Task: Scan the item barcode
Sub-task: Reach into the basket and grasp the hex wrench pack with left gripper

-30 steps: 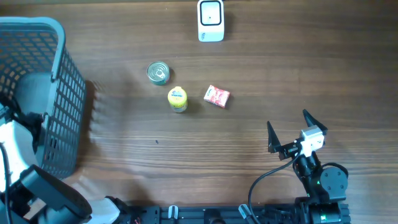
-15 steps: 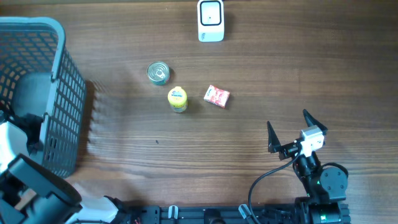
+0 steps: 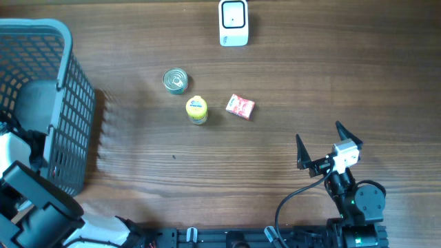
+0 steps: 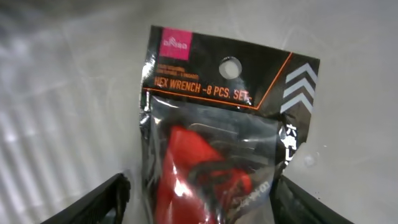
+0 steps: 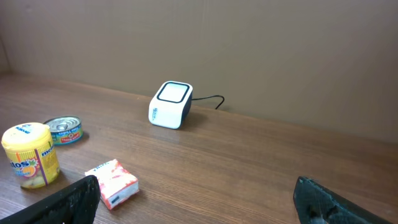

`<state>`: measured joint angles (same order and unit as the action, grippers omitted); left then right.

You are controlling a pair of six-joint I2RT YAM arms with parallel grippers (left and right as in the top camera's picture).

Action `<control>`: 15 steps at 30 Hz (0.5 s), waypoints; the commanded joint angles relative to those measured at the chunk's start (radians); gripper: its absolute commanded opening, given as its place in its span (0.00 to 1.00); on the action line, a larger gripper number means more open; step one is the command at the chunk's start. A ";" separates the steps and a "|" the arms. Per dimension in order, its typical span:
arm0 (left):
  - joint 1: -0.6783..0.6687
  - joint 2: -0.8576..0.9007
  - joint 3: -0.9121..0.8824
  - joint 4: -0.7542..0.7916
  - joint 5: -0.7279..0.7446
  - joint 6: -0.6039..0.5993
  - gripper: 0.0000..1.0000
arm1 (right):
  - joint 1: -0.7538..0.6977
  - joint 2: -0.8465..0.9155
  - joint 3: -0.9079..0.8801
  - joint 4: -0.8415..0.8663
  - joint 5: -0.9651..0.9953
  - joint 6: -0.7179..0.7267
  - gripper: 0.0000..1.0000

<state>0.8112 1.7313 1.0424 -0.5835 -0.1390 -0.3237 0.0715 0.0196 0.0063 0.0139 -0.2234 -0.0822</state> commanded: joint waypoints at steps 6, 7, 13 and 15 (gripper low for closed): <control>0.005 0.012 0.007 0.003 0.027 -0.002 0.32 | 0.002 -0.002 -0.001 0.002 0.010 0.011 1.00; 0.005 0.011 0.007 0.004 0.027 -0.002 0.32 | 0.002 -0.002 -0.001 0.002 0.010 0.011 1.00; 0.004 0.002 0.013 0.001 0.029 -0.055 0.27 | 0.002 -0.002 -0.001 0.002 0.010 0.011 1.00; 0.004 -0.013 0.027 -0.006 0.039 -0.055 0.27 | 0.002 -0.002 -0.001 0.002 0.010 0.011 1.00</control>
<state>0.8112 1.7336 1.0481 -0.5800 -0.1211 -0.3534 0.0715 0.0196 0.0063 0.0139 -0.2234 -0.0822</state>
